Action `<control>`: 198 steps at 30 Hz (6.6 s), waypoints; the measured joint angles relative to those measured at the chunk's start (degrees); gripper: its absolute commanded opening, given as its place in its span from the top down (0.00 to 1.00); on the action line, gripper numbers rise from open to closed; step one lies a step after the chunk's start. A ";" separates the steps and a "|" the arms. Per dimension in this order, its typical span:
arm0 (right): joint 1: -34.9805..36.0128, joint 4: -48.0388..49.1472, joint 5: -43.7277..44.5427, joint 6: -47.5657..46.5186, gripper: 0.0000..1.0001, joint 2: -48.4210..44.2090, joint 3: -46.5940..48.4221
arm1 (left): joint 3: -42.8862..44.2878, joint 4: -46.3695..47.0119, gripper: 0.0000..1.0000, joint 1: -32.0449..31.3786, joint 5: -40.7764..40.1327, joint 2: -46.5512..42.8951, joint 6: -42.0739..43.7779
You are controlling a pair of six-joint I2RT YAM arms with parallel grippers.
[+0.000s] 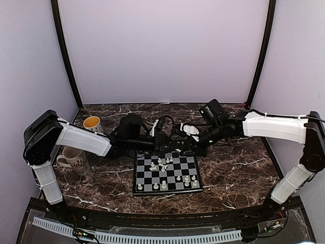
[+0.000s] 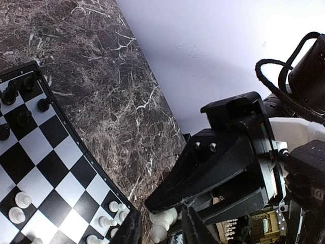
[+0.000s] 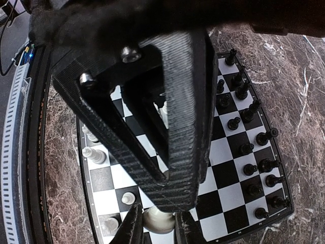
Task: Set up the chess pieces on the board
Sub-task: Pass from the right arm to the left, then place the bishop on f2, then pick up the king from the chessboard.
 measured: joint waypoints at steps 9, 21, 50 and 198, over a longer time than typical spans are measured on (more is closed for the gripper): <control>0.00 -0.04 -0.20 -0.17 0.82 0.00 -0.02 | 0.02 2.36 0.82 0.07 0.48 0.66 -1.64; 0.00 0.39 1.11 0.07 0.81 0.00 -0.02 | 0.04 2.84 0.86 0.04 2.60 1.81 -2.32; -12.50 -0.92 -4.09 0.04 0.49 -6.78 -2.58 | 13.00 -44.46 0.99 -9.60 -20.41 -11.50 47.65; 8.87 -16.59 13.90 4.57 0.67 31.56 26.99 | 1.62 -35.60 0.50 9.33 -38.77 -28.26 56.54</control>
